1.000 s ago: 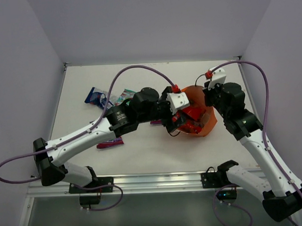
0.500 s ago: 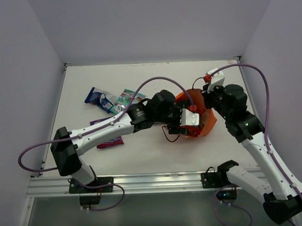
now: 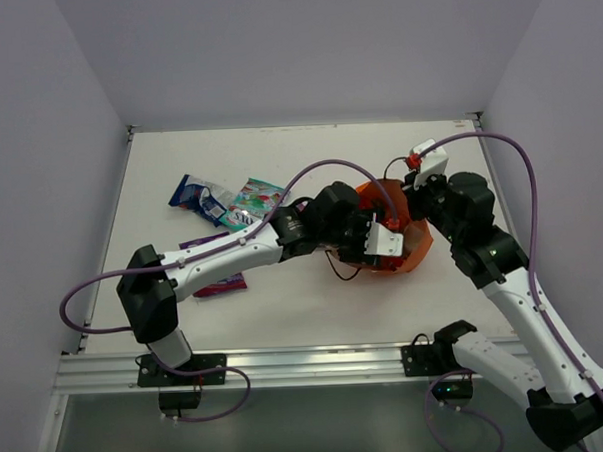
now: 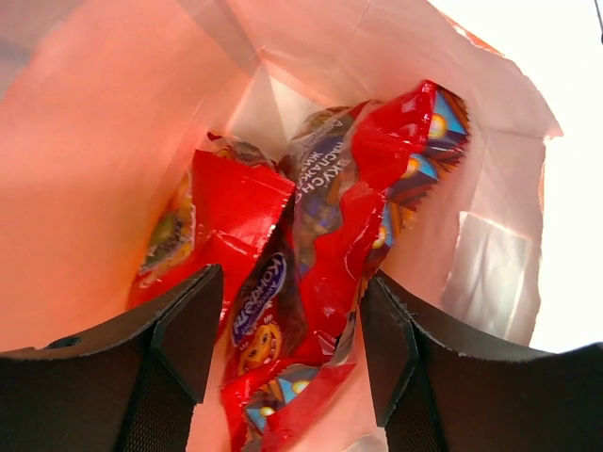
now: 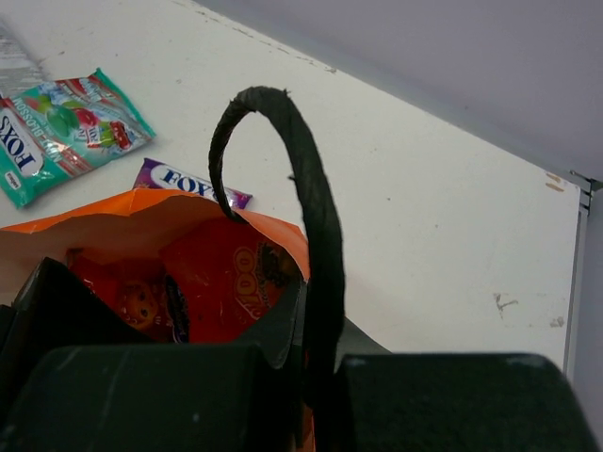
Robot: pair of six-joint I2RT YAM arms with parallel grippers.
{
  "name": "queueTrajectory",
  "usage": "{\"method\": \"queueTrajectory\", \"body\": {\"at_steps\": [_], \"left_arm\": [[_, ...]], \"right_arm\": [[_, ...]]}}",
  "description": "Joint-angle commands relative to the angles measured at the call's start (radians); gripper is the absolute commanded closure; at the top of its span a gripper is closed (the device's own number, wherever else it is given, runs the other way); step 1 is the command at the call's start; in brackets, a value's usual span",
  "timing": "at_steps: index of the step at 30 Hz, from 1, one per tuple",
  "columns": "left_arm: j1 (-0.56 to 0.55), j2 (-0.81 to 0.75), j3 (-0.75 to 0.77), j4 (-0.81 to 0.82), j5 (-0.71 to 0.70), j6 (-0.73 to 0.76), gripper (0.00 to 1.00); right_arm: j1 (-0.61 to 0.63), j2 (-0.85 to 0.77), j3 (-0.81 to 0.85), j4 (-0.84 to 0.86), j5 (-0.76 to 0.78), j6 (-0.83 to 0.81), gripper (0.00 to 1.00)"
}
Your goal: Take the snacks out of the paper bag
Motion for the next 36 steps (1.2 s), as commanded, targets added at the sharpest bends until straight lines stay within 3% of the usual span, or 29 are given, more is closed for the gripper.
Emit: {"method": "queueTrajectory", "body": {"at_steps": [1, 7, 22, 36], "left_arm": [[0.015, -0.042, 0.057, 0.032, 0.019, 0.064, 0.36], [0.037, -0.068, 0.100, -0.028, 0.111, 0.070, 0.38], [0.094, 0.021, 0.185, -0.067, 0.145, 0.106, 0.47], [0.095, 0.171, 0.185, -0.070, 0.095, 0.112, 0.41]], "right_arm": [[0.013, -0.050, 0.007, 0.118, -0.025, -0.022, 1.00], [0.016, -0.062, -0.004, 0.124, -0.025, -0.025, 1.00], [0.023, -0.065, 0.017, 0.112, -0.020, -0.027, 1.00], [0.025, -0.065, 0.013, 0.116, -0.025, -0.015, 1.00]]}}
